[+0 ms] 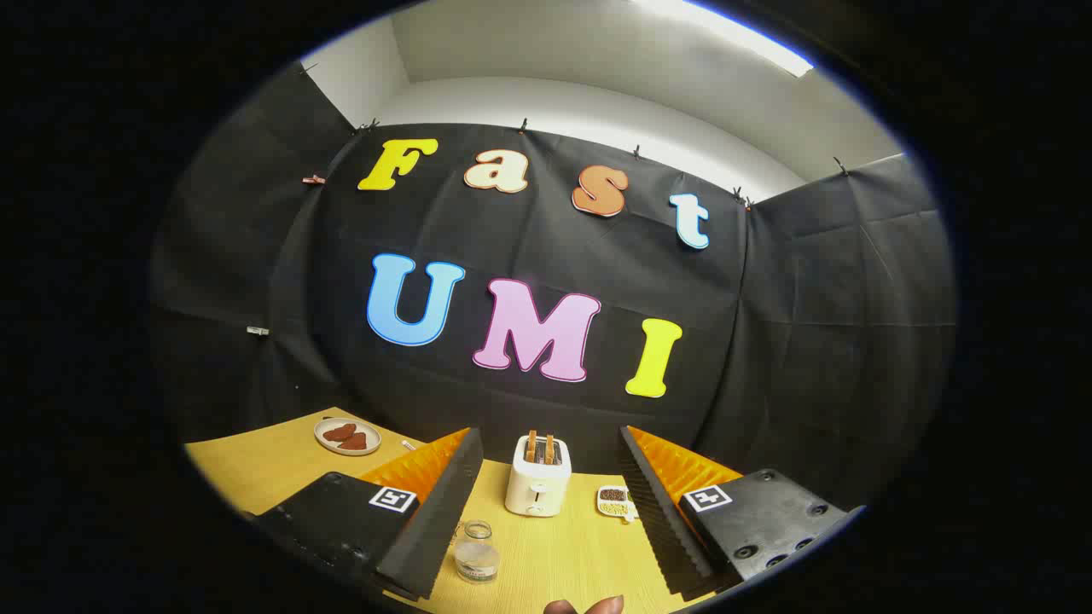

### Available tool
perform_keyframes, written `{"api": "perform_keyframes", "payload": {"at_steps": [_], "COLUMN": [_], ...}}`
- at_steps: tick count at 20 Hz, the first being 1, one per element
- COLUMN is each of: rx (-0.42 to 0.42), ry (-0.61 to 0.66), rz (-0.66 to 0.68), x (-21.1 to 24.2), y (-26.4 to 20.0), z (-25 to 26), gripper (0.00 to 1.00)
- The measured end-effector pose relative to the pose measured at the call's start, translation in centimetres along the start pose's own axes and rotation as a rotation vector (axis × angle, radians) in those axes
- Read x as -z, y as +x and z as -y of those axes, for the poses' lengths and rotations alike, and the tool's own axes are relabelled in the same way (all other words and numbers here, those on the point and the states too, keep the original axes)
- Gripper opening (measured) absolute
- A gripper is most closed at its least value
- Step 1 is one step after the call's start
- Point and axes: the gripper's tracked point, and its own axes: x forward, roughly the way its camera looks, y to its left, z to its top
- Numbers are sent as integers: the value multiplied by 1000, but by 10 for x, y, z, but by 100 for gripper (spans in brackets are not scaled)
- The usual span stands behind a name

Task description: Take the bottle from table, then pour the juice into the cup, finally place the bottle on the coaster

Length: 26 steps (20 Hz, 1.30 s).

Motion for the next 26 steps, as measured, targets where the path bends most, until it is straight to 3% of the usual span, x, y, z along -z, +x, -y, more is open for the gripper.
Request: {"api": "perform_keyframes", "payload": {"at_steps": [18, 26], "rx": [-52, -80], "ry": [25, 56], "rz": [12, -3], "x": [16, 66], "y": [-11, -17], "z": [-21, -46], "gripper": [97, 97]}}
